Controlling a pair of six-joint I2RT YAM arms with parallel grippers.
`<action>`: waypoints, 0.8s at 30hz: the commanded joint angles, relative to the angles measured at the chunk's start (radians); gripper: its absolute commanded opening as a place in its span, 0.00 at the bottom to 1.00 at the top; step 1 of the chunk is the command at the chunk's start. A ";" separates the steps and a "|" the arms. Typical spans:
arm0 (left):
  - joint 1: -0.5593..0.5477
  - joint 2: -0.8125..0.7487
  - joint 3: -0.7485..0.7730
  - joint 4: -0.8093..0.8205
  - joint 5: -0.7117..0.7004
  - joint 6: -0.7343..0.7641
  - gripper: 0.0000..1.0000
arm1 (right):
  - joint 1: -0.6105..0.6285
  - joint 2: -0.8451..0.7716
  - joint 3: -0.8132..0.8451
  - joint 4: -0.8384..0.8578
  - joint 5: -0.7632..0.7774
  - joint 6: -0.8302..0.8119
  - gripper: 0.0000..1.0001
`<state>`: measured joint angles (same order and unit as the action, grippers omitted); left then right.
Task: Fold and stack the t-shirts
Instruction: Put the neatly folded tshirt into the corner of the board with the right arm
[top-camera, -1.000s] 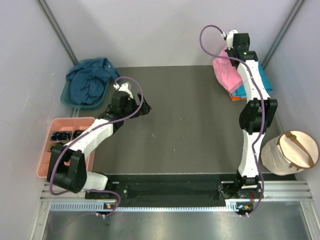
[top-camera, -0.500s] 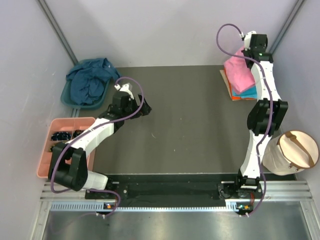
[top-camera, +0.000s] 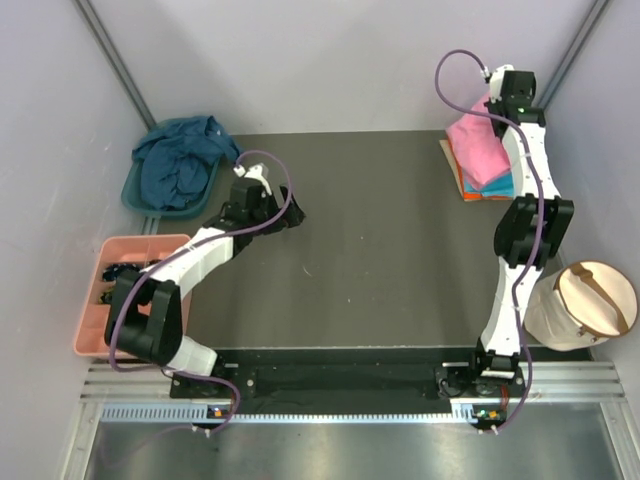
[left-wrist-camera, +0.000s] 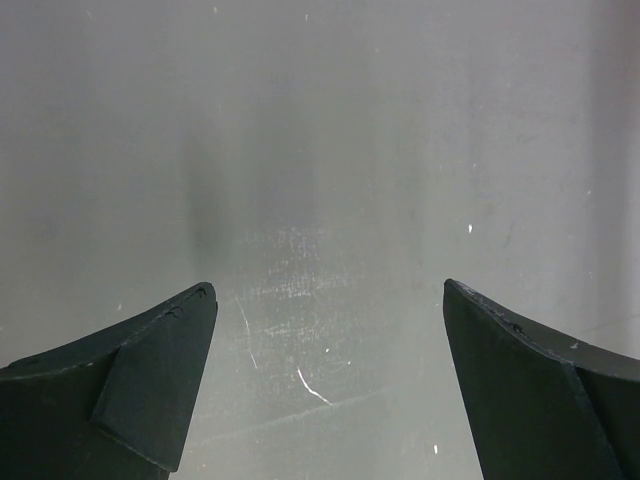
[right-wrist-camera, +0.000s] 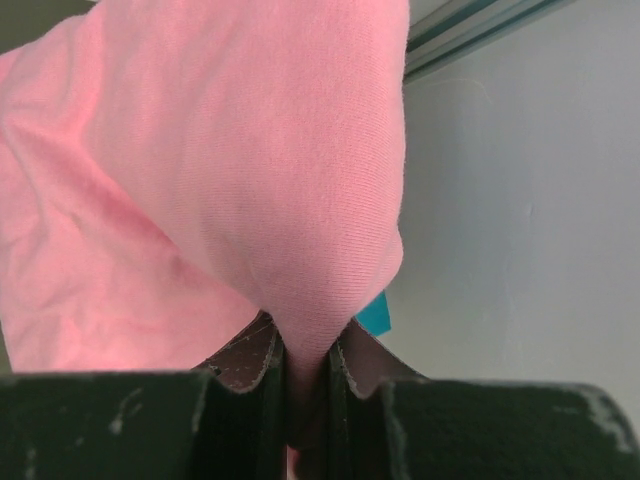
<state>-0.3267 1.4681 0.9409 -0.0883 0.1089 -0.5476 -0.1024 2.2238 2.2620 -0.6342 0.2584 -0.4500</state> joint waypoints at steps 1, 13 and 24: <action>0.008 0.041 0.045 -0.002 0.023 -0.003 0.99 | -0.039 0.030 0.050 0.083 -0.011 0.010 0.00; 0.008 0.150 0.114 -0.005 0.092 -0.037 0.99 | -0.109 0.094 0.030 0.133 -0.059 0.065 0.00; 0.008 0.153 0.113 -0.007 0.095 -0.043 0.99 | -0.132 0.135 0.028 0.143 -0.070 0.080 0.00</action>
<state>-0.3233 1.6283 1.0260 -0.1093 0.1944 -0.5793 -0.2180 2.3550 2.2620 -0.5533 0.1871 -0.3820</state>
